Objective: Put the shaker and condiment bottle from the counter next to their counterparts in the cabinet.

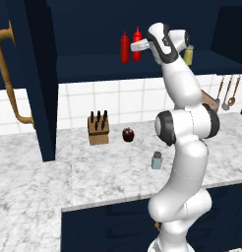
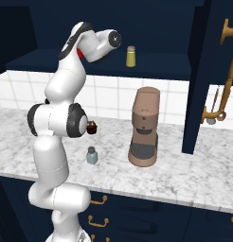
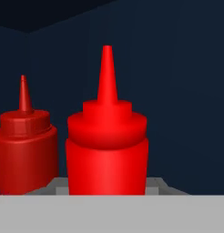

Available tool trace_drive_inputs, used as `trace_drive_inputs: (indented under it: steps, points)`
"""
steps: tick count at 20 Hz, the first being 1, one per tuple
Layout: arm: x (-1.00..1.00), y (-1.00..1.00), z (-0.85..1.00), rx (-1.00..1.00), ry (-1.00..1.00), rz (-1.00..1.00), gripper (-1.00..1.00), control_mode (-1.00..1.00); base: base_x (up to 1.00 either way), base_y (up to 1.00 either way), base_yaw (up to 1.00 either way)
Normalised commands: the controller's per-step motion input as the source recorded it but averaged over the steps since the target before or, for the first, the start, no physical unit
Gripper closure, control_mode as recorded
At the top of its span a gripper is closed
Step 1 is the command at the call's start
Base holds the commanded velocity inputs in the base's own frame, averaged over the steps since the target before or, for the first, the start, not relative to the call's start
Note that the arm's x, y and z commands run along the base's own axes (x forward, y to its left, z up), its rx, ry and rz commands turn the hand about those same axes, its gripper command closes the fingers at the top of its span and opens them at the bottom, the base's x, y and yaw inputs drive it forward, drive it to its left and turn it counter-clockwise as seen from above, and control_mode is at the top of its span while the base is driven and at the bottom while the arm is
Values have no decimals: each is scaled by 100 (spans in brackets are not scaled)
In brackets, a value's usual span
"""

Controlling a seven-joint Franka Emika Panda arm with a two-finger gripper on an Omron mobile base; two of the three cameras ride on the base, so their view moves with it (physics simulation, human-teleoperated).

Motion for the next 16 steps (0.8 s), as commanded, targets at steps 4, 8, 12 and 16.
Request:
trace_drive_inputs:
  steps: [4,8,12,16]
  points:
    - [8,6,-15,0,0,0,-100,-100,0,0,0]
    - [0,4,-10,0,0,0,-100,-100,0,0,0]
    - [-1,2,-2,0,0,0,-100,-100,0,0,0]
    - [-22,0,0,0,0,0,-100,-100,0,0,0]
